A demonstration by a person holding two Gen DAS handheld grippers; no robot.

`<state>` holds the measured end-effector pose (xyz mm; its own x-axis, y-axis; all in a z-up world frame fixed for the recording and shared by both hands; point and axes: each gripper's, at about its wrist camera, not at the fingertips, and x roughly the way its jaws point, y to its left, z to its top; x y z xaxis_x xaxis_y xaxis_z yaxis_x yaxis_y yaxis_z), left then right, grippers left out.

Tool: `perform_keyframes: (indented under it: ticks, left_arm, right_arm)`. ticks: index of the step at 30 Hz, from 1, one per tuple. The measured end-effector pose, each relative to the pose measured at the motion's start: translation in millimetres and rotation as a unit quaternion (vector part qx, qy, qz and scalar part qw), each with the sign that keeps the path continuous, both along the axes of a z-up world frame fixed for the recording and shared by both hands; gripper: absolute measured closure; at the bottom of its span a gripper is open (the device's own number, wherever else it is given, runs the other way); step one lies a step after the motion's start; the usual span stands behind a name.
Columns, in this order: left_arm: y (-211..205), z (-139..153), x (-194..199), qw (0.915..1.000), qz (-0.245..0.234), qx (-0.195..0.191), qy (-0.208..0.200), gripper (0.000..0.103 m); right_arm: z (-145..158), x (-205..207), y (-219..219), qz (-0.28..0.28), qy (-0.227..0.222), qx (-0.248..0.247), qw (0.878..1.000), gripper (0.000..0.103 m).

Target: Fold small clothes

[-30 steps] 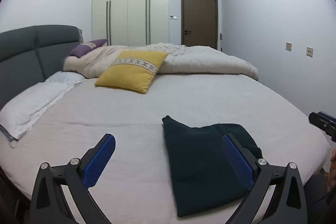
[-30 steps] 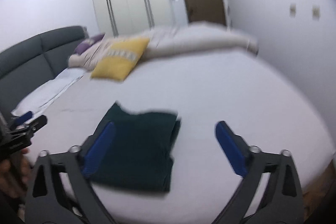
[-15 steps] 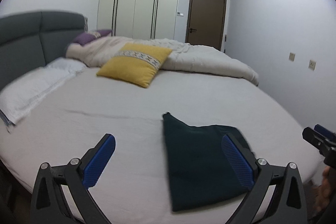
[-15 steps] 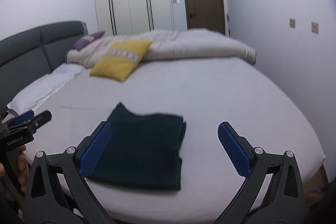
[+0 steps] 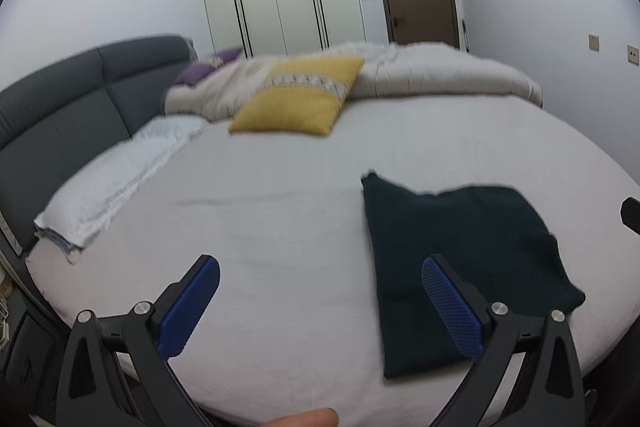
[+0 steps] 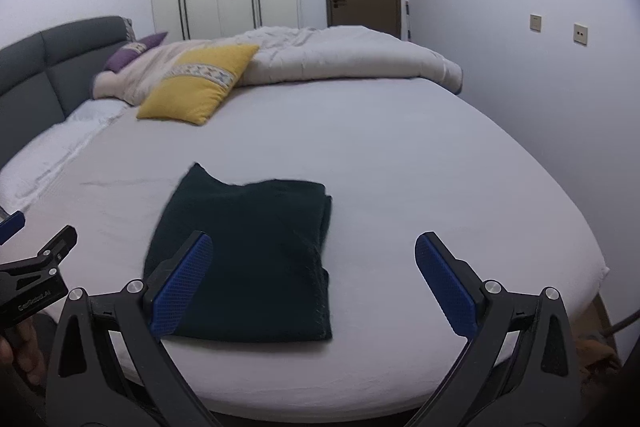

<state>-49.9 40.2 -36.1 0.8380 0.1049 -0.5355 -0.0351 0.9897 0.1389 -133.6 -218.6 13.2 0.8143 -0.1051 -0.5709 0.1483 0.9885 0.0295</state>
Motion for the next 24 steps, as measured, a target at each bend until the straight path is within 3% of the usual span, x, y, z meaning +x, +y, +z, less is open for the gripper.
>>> perform_keyframes:
  ticks: [4, 7, 14, 24]
  left_arm:
    - [0, -24, 10, 0.9973, -0.018, -0.038, 0.061, 0.000]
    - [-4, -41, 14, 0.9950, -0.023, -0.043, 0.087, 0.000]
    - [-4, -64, 22, 0.9912, -0.026, -0.051, 0.119, 0.000]
    - [-2, -68, 17, 0.9901, -0.023, -0.057, 0.126, 0.000]
  right_arm:
    - [-20, 12, 2, -0.002, 0.042, -0.009, 0.999, 0.000]
    - [-34, 18, 3, 0.004, 0.066, -0.002, 0.998, 0.000]
    - [-67, 31, 7, 0.013, 0.104, -0.006, 0.994, 0.000]
    - [-90, 45, 17, 0.027, 0.124, -0.011, 0.992, 0.000]
